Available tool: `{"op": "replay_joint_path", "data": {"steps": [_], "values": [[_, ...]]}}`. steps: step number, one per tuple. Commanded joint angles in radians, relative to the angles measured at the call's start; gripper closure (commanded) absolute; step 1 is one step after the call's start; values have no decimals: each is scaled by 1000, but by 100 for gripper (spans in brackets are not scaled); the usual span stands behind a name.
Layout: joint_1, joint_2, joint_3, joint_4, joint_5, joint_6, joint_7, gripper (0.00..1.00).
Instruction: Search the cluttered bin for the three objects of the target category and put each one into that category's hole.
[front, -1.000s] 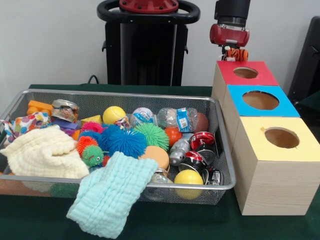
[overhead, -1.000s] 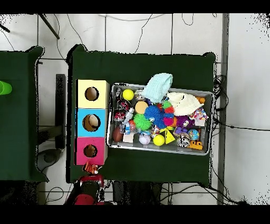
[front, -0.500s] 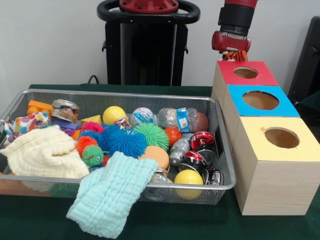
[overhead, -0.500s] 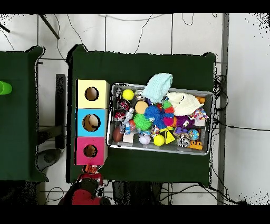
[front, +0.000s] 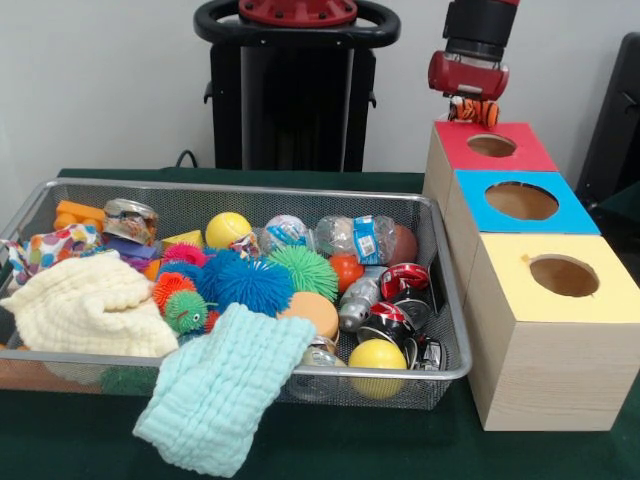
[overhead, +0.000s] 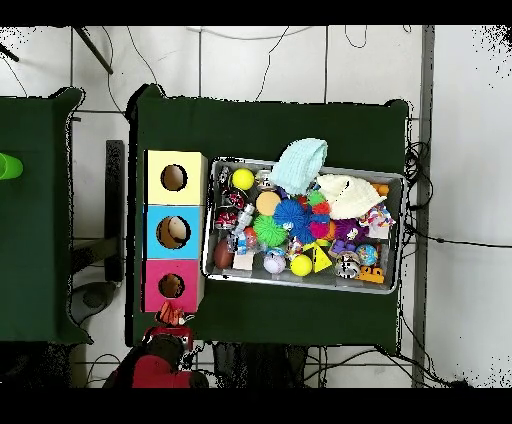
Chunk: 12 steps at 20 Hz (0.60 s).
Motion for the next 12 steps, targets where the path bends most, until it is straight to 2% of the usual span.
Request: {"op": "replay_joint_path", "data": {"steps": [1, 4, 6, 12], "values": [[-90, -210, 74, -115, 1, 135, 122, 100], [-104, -279, 71, -130, -3, 227, 108, 100], [-95, -284, 57, -144, 3, 260, 102, 100], [-97, -266, 55, -156, 4, 262, 120, 100]]}}
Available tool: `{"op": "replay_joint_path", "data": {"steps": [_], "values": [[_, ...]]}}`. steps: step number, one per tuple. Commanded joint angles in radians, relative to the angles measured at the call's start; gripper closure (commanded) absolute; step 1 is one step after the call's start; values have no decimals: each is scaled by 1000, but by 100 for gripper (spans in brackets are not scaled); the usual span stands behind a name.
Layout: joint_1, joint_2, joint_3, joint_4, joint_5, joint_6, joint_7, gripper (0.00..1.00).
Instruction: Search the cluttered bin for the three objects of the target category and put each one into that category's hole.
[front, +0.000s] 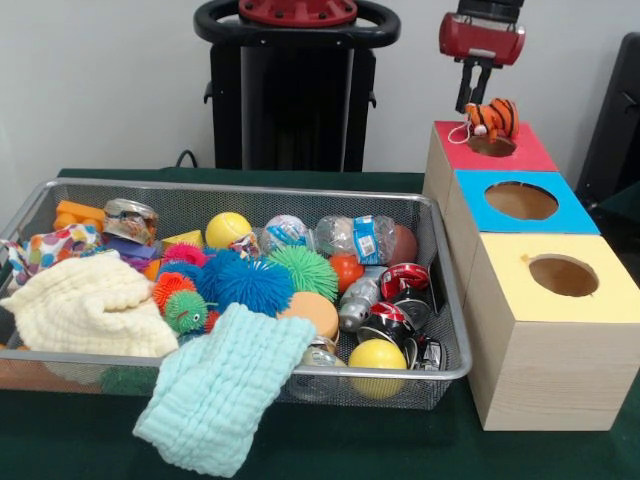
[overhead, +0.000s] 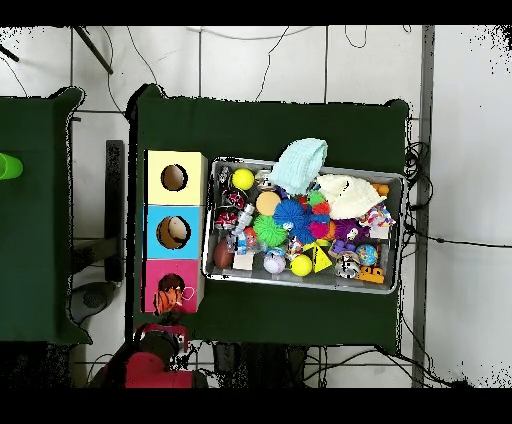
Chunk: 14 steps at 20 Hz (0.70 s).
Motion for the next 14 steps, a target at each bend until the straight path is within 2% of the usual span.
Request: {"op": "replay_joint_path", "data": {"steps": [1, 4, 9, 14], "values": [[-35, -49, 42, -147, 21, 33, 119, 100], [-22, -9, 25, -171, 25, 28, 116, 100], [-34, 66, 36, -174, 19, -71, 144, 100], [-43, 91, 46, -174, 5, -107, 150, 100]]}}
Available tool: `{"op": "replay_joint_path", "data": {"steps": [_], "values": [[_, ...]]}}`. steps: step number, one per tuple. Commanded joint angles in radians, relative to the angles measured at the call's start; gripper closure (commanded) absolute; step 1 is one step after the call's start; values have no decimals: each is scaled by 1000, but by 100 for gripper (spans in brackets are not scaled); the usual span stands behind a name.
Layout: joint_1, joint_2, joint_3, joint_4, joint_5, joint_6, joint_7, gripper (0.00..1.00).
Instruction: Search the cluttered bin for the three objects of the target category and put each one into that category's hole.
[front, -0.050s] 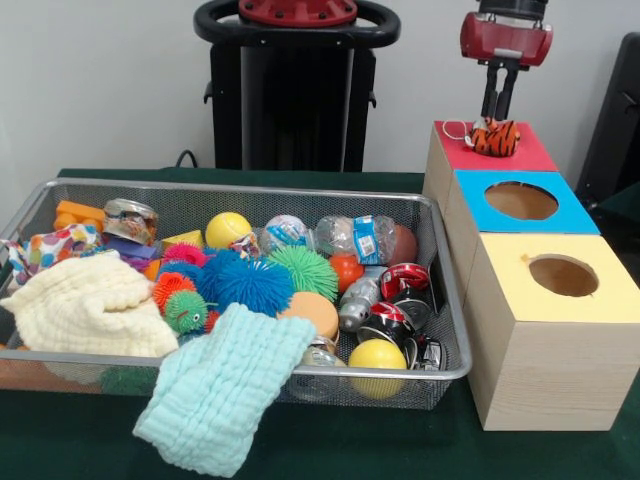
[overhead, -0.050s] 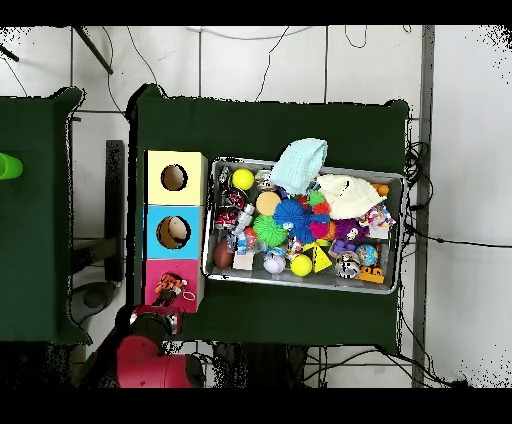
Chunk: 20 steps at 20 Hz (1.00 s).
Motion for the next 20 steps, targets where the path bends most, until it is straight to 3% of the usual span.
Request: {"op": "replay_joint_path", "data": {"steps": [1, 13, 17, 20], "values": [[-42, 72, 47, -91, 4, -88, 150, 100], [-17, 80, 24, -86, 1, -98, 137, 100], [19, 185, -5, -109, 29, -190, 156, 100], [61, 366, -23, -148, 78, -389, 192, 100]]}}
